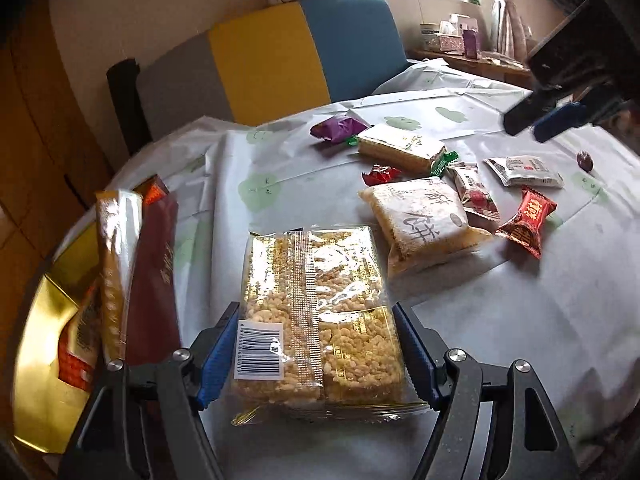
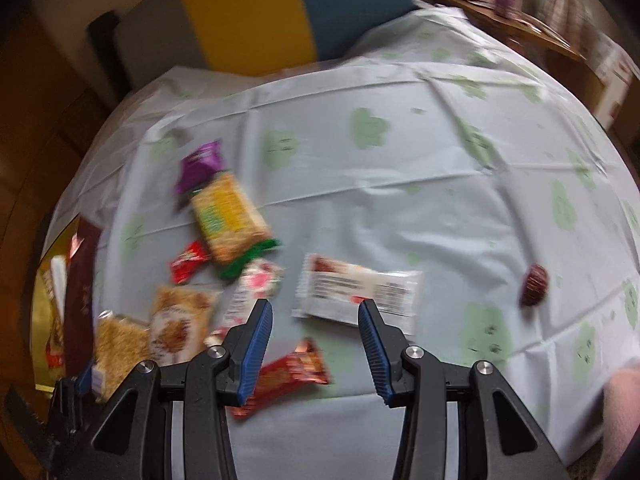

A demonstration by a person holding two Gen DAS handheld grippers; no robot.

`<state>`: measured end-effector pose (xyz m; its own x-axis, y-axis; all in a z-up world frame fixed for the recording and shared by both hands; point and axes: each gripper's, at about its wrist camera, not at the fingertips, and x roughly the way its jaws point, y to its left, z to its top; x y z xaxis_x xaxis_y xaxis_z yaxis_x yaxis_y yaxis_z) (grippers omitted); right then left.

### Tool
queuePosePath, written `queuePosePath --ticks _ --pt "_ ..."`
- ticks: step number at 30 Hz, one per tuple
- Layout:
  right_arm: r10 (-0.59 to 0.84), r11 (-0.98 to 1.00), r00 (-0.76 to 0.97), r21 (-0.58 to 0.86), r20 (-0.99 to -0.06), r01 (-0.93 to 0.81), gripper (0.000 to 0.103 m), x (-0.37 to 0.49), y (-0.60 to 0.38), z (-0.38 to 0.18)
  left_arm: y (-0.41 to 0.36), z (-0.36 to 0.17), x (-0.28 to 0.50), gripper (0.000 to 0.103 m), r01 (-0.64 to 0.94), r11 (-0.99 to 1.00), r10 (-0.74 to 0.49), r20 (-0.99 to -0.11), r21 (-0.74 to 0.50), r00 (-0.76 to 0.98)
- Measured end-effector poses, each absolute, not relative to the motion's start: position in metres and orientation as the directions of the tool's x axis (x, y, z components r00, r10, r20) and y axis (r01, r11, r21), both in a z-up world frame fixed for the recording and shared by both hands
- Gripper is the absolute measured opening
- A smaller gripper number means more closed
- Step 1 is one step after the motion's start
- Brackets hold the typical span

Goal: Organize snacks
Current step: 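Lift the puffed-rice pack with the left tool while the right tool grasps the purple cake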

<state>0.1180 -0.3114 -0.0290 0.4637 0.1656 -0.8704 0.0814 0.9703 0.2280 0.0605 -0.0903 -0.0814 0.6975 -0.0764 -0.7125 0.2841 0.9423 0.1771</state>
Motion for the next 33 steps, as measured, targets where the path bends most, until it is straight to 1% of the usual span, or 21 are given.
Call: queuePosePath --ticks 2,4,6,7,11,16,20,22,23,24,26,28,33 --pt "0.189 0.975 0.452 0.221 -0.872 0.019 0.045 0.125 -0.294 -0.026 -0.086 -0.082 0.063 0.074 0.279 0.951 -0.097 -0.723 0.136 0.684" --pt "0.207 0.976 0.457 0.213 -0.865 -0.039 0.046 0.139 -0.274 -0.020 -0.085 -0.082 0.062 0.074 0.281 0.951 -0.106 -0.722 0.126 0.684" --pt "0.228 0.973 0.459 0.211 -0.859 -0.089 0.064 0.158 -0.257 -0.018 -0.085 -0.083 0.060 0.074 0.283 0.951 -0.112 -0.716 0.124 0.689" --pt "0.232 0.973 0.460 0.207 -0.857 -0.106 0.066 0.169 -0.250 -0.017 -0.085 -0.083 0.061 0.074 0.282 0.952 -0.115 -0.716 0.119 0.689" --pt "0.221 0.974 0.453 0.167 -0.864 -0.157 0.067 0.215 -0.221 -0.018 -0.084 -0.083 0.059 0.074 0.277 0.954 -0.117 -0.712 0.112 0.693" --pt "0.123 0.984 0.435 0.051 -0.892 -0.172 0.069 0.268 -0.191 -0.032 -0.083 -0.084 0.059 0.075 0.272 0.956 -0.117 -0.707 0.111 0.698" --pt "0.083 0.987 0.413 0.019 -0.907 -0.158 0.069 0.297 -0.180 -0.045 -0.082 -0.084 0.058 0.075 0.269 0.957 -0.118 -0.708 0.104 0.696" --pt "0.080 0.988 0.390 0.021 -0.918 -0.153 0.069 0.308 -0.177 -0.055 -0.082 -0.084 0.059 0.075 0.270 0.957 -0.118 -0.709 0.104 0.695" --pt "0.065 0.989 0.380 0.008 -0.923 -0.150 0.057 0.313 -0.175 -0.061 -0.082 -0.084 0.059 0.075 0.270 0.957 -0.118 -0.709 0.105 0.696" --pt "0.067 0.988 0.368 0.011 -0.927 -0.154 0.052 0.315 -0.174 -0.065 -0.083 -0.084 0.059 0.075 0.271 0.957 -0.119 -0.708 0.106 0.696" --pt "0.076 0.987 0.388 0.013 -0.918 -0.163 0.045 0.315 -0.173 -0.064 -0.083 -0.084 0.059 0.075 0.269 0.957 -0.119 -0.707 0.104 0.698" --pt "0.100 0.986 0.423 0.033 -0.901 -0.163 0.045 0.307 -0.177 -0.054 -0.082 -0.085 0.060 0.075 0.268 0.958 -0.117 -0.705 0.107 0.700" --pt "0.127 0.976 0.479 0.025 -0.869 -0.215 0.045 0.268 -0.184 -0.025 -0.082 -0.086 0.059 0.075 0.267 0.958 -0.117 -0.704 0.107 0.701"
